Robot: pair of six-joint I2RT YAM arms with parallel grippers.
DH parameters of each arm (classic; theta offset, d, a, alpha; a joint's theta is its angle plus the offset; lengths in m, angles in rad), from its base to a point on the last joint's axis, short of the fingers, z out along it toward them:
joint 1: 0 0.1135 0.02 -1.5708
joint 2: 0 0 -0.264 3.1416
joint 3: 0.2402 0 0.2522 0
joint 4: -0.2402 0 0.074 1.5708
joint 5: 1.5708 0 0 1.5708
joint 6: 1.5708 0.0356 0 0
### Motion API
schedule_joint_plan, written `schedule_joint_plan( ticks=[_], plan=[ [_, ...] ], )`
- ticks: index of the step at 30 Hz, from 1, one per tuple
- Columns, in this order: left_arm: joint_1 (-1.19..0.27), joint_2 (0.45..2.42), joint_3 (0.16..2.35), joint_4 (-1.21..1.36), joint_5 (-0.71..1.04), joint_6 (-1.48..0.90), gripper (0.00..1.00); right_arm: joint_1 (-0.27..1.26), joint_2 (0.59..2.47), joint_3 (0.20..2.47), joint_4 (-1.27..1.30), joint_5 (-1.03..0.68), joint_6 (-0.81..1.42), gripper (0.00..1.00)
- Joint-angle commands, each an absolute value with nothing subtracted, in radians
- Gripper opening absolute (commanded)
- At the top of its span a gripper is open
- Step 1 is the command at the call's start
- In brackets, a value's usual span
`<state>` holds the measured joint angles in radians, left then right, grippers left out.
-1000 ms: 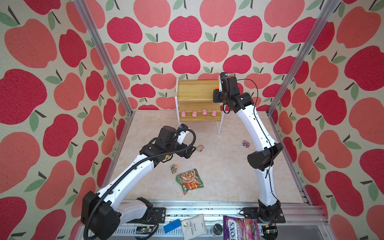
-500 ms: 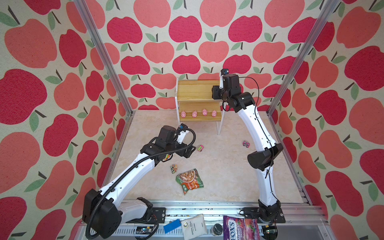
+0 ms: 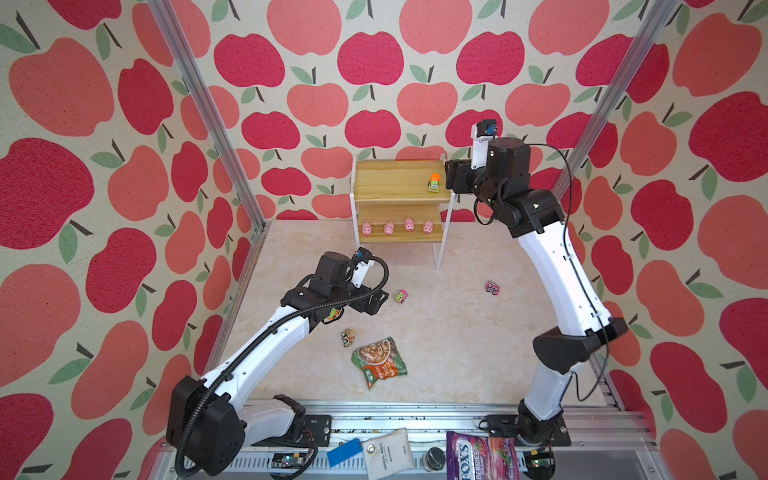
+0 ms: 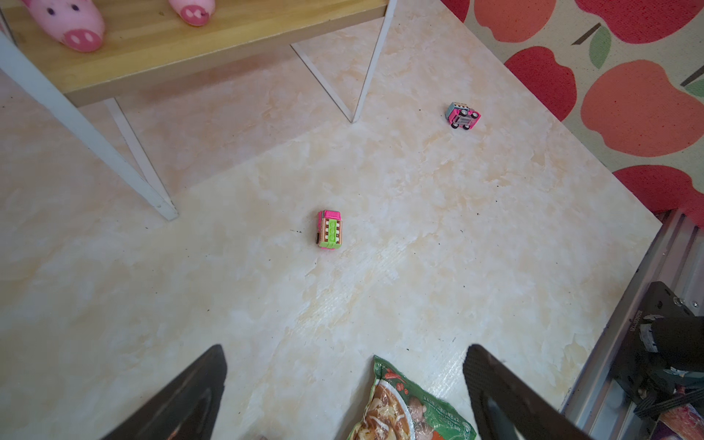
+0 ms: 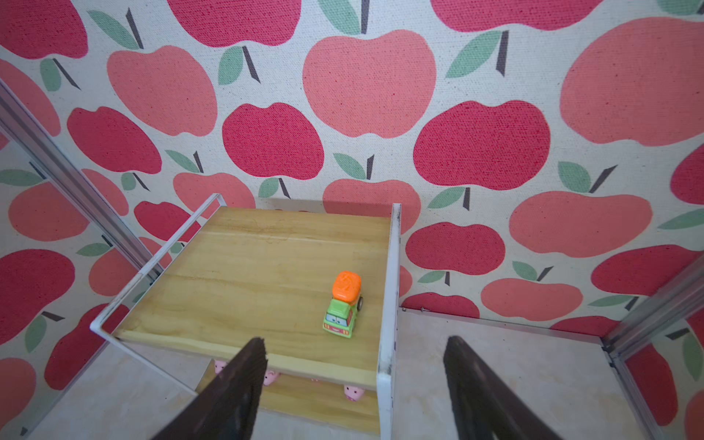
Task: Place and organize the plastic toys onto the shelf
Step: 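Move the right gripper down to the pink toy car and grasp it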
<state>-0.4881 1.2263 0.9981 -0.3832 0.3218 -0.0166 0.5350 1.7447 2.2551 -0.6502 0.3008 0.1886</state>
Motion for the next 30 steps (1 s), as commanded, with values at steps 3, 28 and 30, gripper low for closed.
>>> schedule_joint_plan(
  ticks=[3, 28, 30],
  plan=[
    [-0.489, 1.2, 0.983, -0.353, 0.309, -0.031, 0.99, 0.401, 1.475, 1.79, -0.547, 0.299, 0.271, 0.82],
    [-0.538, 1.232, 0.99, -0.368, 0.321, -0.006, 0.99, 0.0, 1.676, 1.195, -0.439, -0.109, 0.446, 0.8],
    [-0.538, 1.237, 0.991, -0.369, 0.322, -0.006, 0.99, 0.0, 1.748, 1.256, -0.46, -0.117, 0.443, 0.8]
  ],
)
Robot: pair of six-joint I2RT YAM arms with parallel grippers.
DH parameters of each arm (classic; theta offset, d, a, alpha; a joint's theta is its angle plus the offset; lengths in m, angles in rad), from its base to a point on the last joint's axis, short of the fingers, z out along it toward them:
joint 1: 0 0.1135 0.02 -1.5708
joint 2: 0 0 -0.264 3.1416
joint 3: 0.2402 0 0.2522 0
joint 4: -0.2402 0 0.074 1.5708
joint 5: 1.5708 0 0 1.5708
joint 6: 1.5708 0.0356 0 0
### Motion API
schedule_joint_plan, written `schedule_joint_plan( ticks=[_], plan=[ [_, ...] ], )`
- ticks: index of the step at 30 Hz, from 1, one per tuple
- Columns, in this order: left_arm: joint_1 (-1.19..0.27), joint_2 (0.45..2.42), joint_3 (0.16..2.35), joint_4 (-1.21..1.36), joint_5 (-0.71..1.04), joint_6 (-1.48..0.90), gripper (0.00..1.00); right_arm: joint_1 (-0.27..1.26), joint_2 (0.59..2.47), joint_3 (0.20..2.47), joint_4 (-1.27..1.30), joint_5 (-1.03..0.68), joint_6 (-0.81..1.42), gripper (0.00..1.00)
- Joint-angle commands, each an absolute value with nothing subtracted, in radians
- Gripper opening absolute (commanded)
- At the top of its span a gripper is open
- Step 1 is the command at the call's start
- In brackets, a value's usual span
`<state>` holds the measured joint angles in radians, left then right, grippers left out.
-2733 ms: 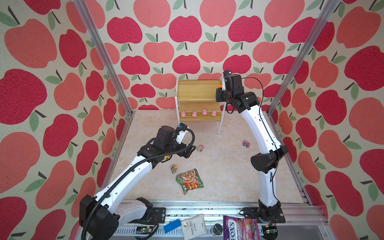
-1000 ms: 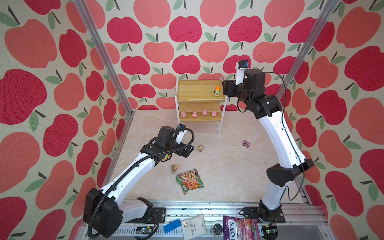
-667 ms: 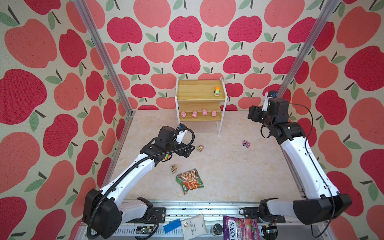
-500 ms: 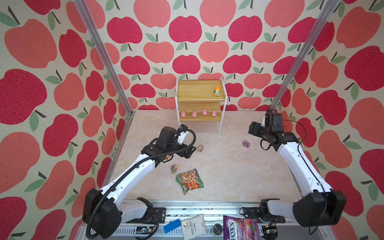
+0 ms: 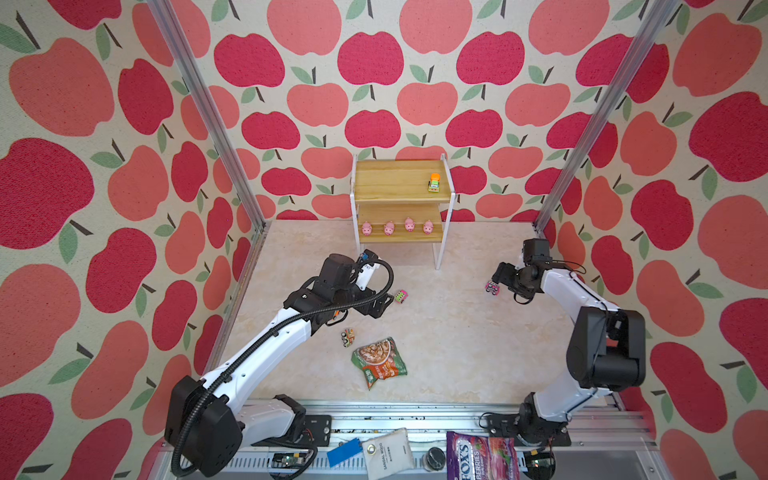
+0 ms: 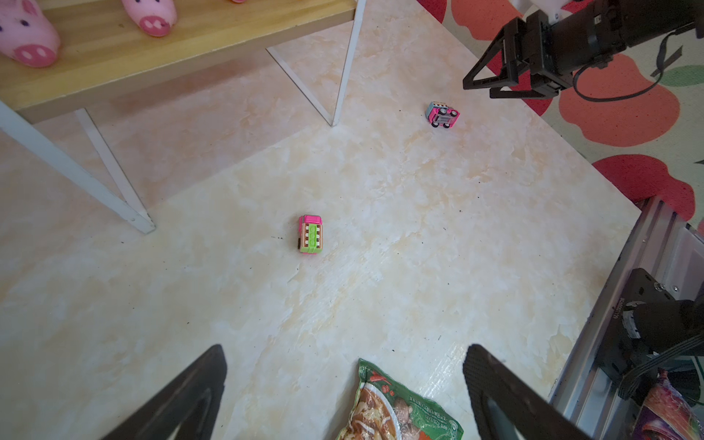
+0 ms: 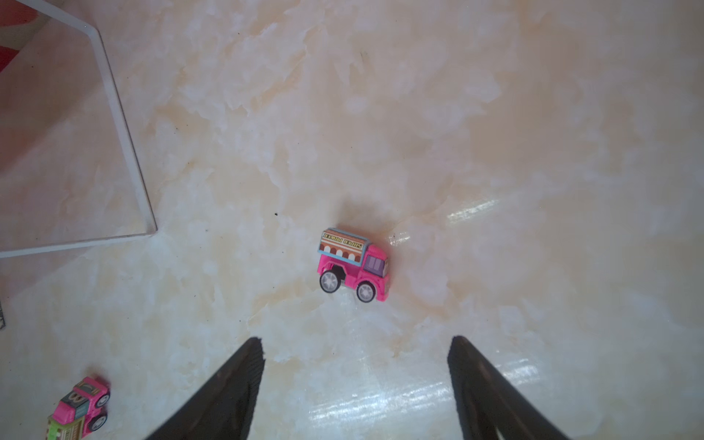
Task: Place and organize the plastic toys onto the shelf
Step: 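Move the right gripper down to the pink toy car and grasp it, then carry the pink car with the right gripper toward the table centre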
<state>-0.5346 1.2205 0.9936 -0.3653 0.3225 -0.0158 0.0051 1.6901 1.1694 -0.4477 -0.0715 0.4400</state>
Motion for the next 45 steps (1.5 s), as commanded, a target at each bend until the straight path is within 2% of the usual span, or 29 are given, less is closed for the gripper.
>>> schedule_joint_plan(
  ticks=[1, 6, 13, 26, 30, 38, 45],
  plan=[
    [-0.538, 1.24, 0.991, -0.368, 0.324, -0.006, 0.99, 0.0, 1.777, 1.279, -0.468, -0.117, 0.441, 0.79],
    [-0.538, 1.248, 0.993, -0.371, 0.321, -0.003, 0.99, 0.006, 1.914, 1.403, -0.541, -0.08, 0.431, 0.78],
    [-0.538, 1.264, 0.996, -0.372, 0.325, -0.003, 0.99, 0.043, 1.984, 1.448, -0.613, 0.006, 0.418, 0.77],
    [-0.538, 1.26, 0.996, -0.371, 0.327, -0.006, 0.99, 0.083, 2.046, 1.464, -0.657, 0.067, 0.453, 0.63],
    [-0.538, 1.264, 0.997, -0.37, 0.327, -0.006, 0.99, 0.1, 2.044, 1.456, -0.656, 0.093, 0.447, 0.57],
    [-0.538, 1.261, 0.995, -0.37, 0.32, -0.003, 0.99, 0.135, 2.005, 1.437, -0.642, 0.167, 0.399, 0.39],
    [-0.538, 1.254, 0.991, -0.368, 0.3, 0.003, 0.99, 0.23, 1.806, 1.259, -0.516, 0.299, 0.386, 0.38]
  ],
)
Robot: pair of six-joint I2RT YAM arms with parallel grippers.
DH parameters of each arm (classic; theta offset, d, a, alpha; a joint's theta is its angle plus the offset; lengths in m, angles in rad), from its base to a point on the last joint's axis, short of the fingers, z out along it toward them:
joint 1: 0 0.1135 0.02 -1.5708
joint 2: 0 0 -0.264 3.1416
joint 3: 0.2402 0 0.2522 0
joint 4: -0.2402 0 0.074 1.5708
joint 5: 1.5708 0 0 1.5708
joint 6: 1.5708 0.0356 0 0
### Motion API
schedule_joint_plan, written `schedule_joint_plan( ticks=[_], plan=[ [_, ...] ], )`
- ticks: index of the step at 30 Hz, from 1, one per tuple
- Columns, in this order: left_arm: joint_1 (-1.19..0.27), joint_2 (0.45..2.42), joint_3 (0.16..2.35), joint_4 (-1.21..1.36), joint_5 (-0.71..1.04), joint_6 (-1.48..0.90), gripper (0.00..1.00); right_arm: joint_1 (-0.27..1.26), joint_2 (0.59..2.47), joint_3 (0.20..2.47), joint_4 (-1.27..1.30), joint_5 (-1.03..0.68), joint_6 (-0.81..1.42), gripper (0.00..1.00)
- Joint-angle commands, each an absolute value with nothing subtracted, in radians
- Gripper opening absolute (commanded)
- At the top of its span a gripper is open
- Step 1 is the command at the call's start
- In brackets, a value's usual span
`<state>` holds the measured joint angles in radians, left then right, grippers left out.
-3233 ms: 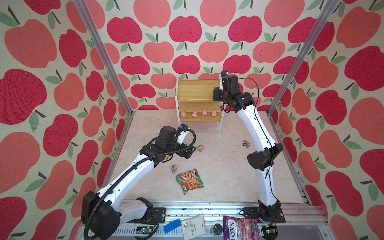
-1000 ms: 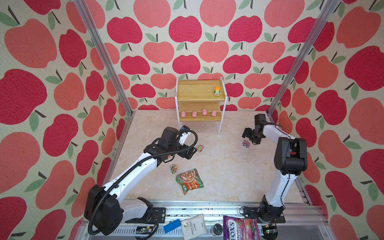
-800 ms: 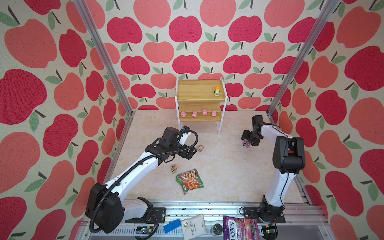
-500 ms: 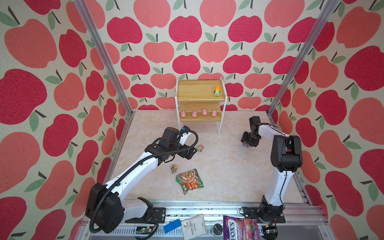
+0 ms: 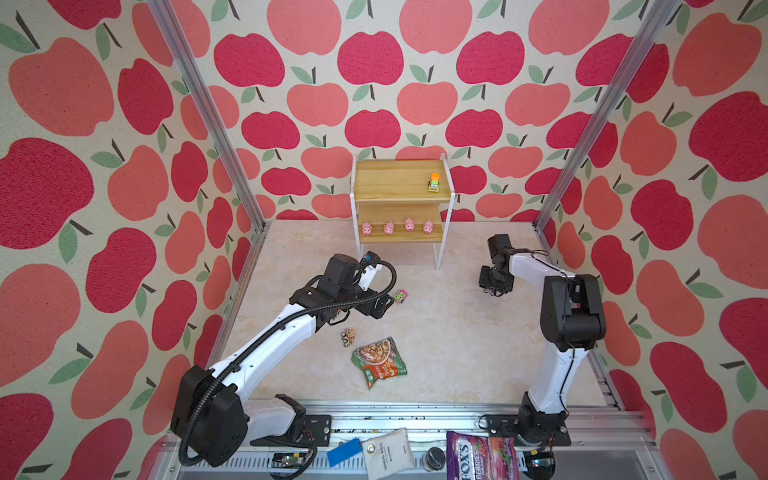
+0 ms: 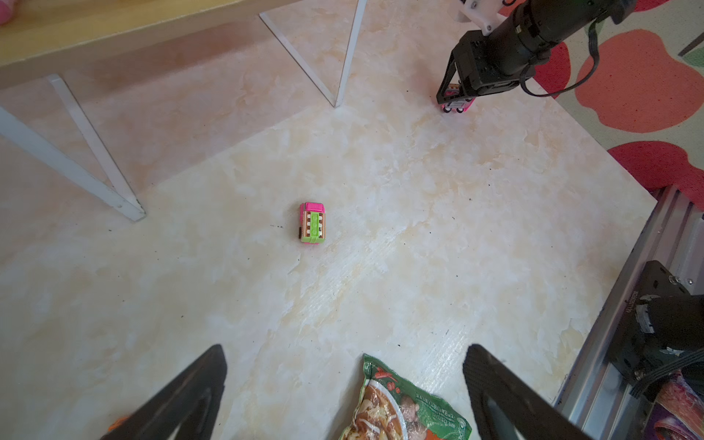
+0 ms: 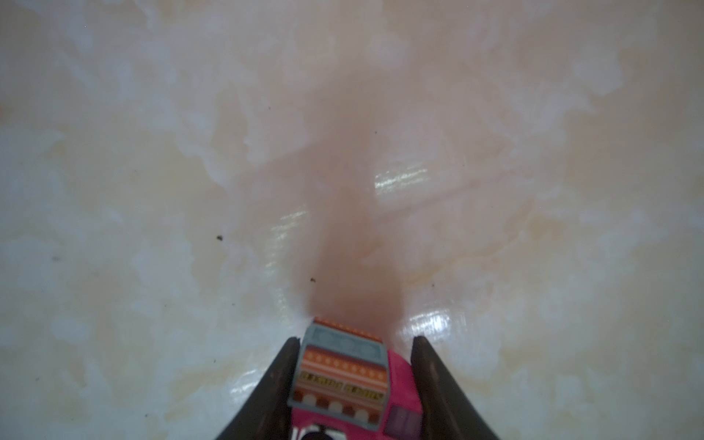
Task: Place and organize the plastic toys onto the shelf
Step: 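Carry the pink car with the right gripper toward the table centre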
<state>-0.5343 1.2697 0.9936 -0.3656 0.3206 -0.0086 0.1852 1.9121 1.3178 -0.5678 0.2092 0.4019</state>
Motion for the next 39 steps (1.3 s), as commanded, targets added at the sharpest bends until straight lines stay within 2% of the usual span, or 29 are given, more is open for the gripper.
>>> schedule_joint_plan(
  ticks=[1, 7, 13, 21, 29, 31, 33, 37, 39],
  plan=[
    [-0.538, 1.252, 0.989, -0.367, 0.295, 0.005, 0.99, 0.253, 1.766, 1.217, -0.49, 0.324, 0.394, 0.38],
    [-0.536, 1.233, 0.976, -0.35, 0.266, 0.01, 0.99, 0.454, 1.564, 0.973, -0.336, 0.481, 0.468, 0.39],
    [-0.532, 1.199, 0.955, -0.326, 0.225, 0.009, 0.99, 0.691, 1.489, 0.755, -0.111, 0.697, 0.523, 0.4],
    [-0.527, 1.144, 0.929, -0.295, 0.182, 0.009, 0.99, 0.898, 1.584, 0.594, 0.245, 0.928, 0.532, 0.4],
    [-0.526, 1.114, 0.911, -0.28, 0.154, 0.008, 0.99, 1.074, 1.778, 0.528, 0.522, 1.092, 0.535, 0.43],
    [-0.526, 1.108, 0.911, -0.279, 0.152, 0.006, 0.99, 1.118, 1.817, 0.532, 0.554, 1.115, 0.521, 0.47],
    [-0.526, 1.101, 0.905, -0.276, 0.149, 0.005, 0.99, 1.157, 1.803, 0.528, 0.549, 1.134, 0.518, 0.55],
    [-0.526, 1.098, 0.902, -0.276, 0.143, 0.005, 0.99, 1.178, 1.62, 0.5, 0.513, 1.077, 0.433, 0.75],
    [-0.523, 1.103, 0.905, -0.276, 0.145, 0.005, 0.99, 1.15, 1.508, 0.495, 0.443, 0.992, 0.394, 0.81]
  ],
)
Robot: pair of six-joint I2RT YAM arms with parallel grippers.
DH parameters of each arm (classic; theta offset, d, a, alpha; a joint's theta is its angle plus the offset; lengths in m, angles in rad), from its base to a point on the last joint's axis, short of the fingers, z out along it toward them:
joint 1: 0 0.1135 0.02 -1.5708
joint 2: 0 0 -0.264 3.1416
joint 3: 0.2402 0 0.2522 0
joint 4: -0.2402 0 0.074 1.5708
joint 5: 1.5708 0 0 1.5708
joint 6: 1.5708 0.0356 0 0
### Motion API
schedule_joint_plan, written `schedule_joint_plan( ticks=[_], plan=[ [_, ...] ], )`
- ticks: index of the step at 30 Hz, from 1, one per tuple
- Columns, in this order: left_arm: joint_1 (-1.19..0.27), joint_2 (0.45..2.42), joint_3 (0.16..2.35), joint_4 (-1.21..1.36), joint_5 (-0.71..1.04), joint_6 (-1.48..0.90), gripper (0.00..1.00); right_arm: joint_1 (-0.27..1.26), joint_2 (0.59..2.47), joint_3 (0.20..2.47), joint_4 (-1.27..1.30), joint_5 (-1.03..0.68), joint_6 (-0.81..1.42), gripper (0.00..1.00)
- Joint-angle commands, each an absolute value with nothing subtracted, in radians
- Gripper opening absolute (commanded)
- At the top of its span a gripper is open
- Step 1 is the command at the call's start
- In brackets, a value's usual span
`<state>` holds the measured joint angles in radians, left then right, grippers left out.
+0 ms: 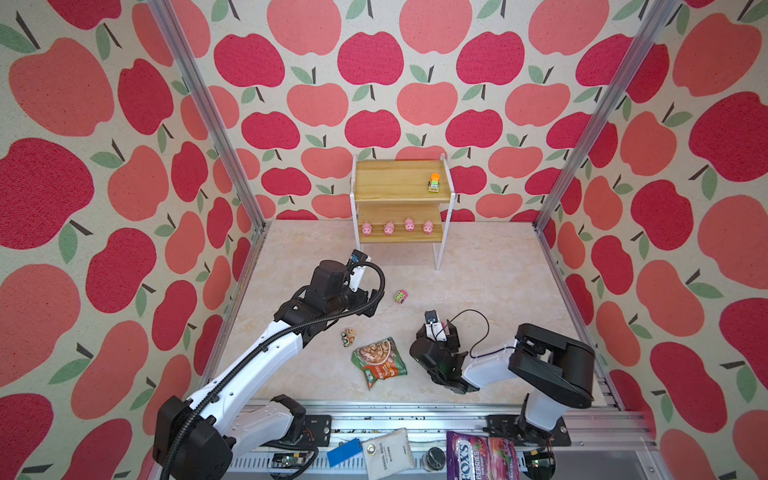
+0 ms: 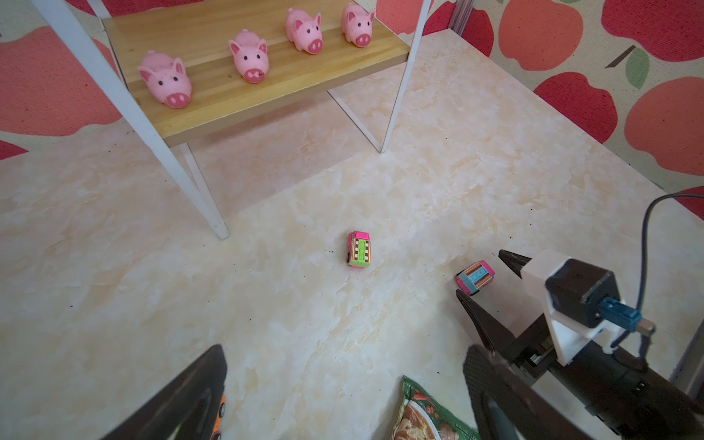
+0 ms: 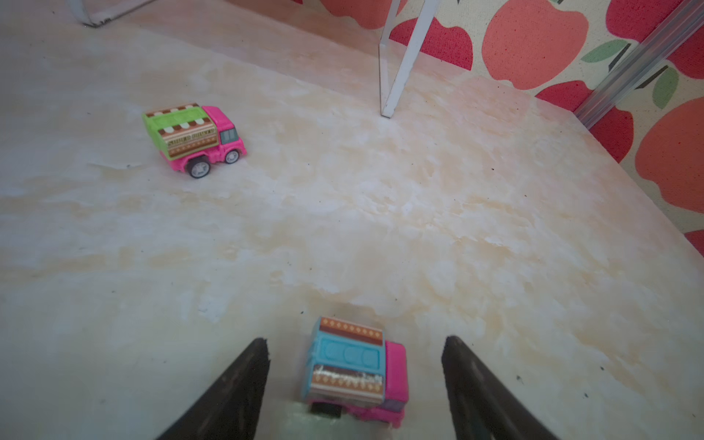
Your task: Place and organize the plastic toys onto the shelf
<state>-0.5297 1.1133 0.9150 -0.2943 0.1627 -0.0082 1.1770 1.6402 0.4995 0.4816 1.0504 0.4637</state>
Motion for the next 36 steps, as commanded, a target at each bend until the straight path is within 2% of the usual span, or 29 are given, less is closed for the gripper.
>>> schedule_joint_plan(
  ticks=[1, 8, 12, 16, 19, 25, 36],
  plan=[
    [-0.523, 1.106, 0.908, -0.279, 0.146, 0.004, 0.99, 1.121, 1.444, 0.499, 0.383, 0.927, 0.391, 0.84],
    [-0.512, 1.095, 0.906, -0.279, 0.144, 0.006, 0.99, 0.916, 1.064, 0.532, 0.028, 0.53, 0.259, 0.89],
    [-0.506, 1.107, 0.909, -0.279, 0.166, 0.004, 0.99, 0.823, 0.975, 0.61, -0.16, 0.322, 0.127, 0.88],
    [-0.505, 1.128, 0.913, -0.282, 0.222, 0.005, 0.99, 0.787, 1.025, 0.706, -0.317, 0.159, -0.067, 0.88],
    [-0.505, 1.136, 0.911, -0.275, 0.269, 0.003, 0.99, 0.775, 1.114, 0.762, -0.388, 0.152, -0.197, 0.87],
    [-0.505, 1.149, 0.903, -0.273, 0.337, 0.004, 0.99, 0.71, 1.229, 0.804, -0.374, 0.106, -0.385, 0.87],
    [-0.49, 1.17, 0.911, -0.272, 0.359, 0.005, 0.99, 0.67, 1.317, 0.79, -0.306, -0.072, -0.505, 0.82]
  ],
)
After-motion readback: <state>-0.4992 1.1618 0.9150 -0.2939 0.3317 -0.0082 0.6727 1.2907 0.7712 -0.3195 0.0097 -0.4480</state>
